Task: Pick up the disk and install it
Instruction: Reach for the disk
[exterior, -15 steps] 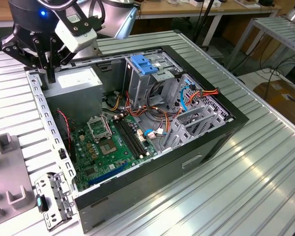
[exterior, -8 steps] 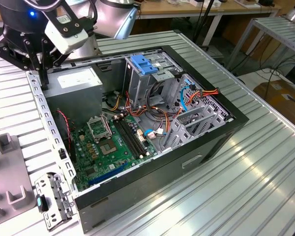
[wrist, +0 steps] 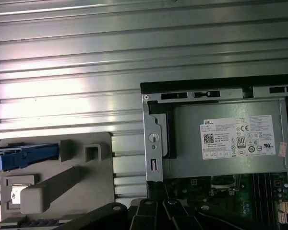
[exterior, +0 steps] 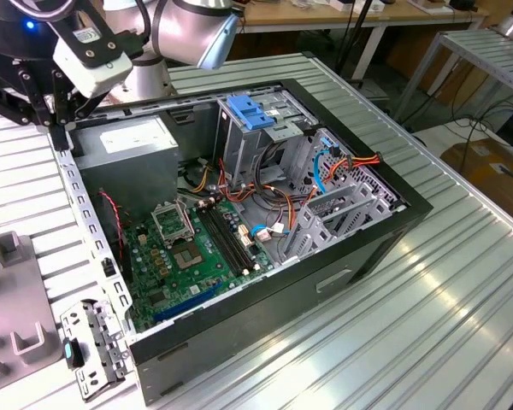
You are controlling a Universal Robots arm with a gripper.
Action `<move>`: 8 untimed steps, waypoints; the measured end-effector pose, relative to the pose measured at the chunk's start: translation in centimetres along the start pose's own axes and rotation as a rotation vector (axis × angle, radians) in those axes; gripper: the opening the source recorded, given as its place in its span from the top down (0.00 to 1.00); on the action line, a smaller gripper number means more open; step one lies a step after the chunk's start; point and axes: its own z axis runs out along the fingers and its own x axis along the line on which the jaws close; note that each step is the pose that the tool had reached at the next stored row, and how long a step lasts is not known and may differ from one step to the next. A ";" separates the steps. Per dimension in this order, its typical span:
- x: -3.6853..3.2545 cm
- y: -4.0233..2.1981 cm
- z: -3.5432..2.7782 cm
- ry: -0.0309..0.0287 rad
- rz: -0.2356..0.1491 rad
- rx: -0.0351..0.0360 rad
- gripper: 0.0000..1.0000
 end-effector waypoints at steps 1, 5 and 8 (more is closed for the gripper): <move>0.08 -0.01 0.00 0.0000 0.000 0.0000 0.89; 0.61 -0.04 0.02 0.0000 0.000 0.0000 0.89; 1.18 -0.09 0.04 0.0000 0.000 0.0000 0.89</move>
